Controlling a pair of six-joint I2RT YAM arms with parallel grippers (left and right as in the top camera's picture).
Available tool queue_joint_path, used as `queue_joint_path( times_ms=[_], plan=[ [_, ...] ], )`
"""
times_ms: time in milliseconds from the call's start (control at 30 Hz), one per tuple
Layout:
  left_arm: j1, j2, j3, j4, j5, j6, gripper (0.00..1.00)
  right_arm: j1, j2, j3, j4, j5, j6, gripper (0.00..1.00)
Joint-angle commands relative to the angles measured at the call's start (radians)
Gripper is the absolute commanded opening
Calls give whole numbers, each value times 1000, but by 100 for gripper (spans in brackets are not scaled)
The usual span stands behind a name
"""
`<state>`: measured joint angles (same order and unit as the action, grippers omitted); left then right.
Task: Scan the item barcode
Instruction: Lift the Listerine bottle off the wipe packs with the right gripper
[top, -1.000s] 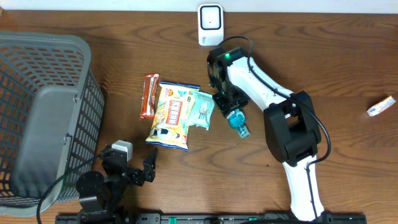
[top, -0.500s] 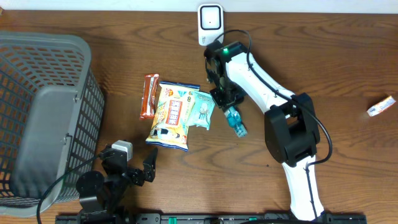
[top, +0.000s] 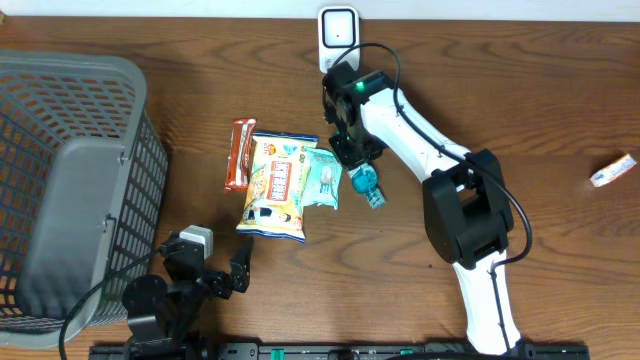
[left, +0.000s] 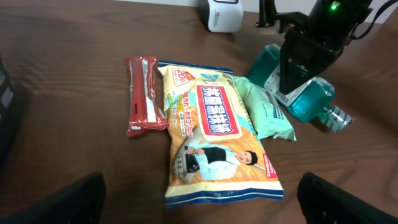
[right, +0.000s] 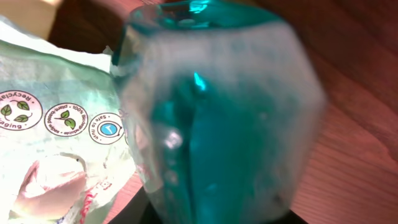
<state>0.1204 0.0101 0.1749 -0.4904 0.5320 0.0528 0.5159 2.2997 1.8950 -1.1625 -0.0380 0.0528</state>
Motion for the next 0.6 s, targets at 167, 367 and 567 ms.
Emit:
queue_joint_path(
  times_ms=[167, 367, 567],
  plan=[
    [-4, -4, 3, 4, -2, 6, 98, 8, 13, -32, 21, -43, 28, 1],
    [-4, -4, 3, 4, -2, 6, 98, -40, -15, -24, -19, -393, -180, 1],
    [-4, -4, 3, 4, -2, 6, 98, -134, -17, -26, -93, -663, -368, 1]
  ],
)
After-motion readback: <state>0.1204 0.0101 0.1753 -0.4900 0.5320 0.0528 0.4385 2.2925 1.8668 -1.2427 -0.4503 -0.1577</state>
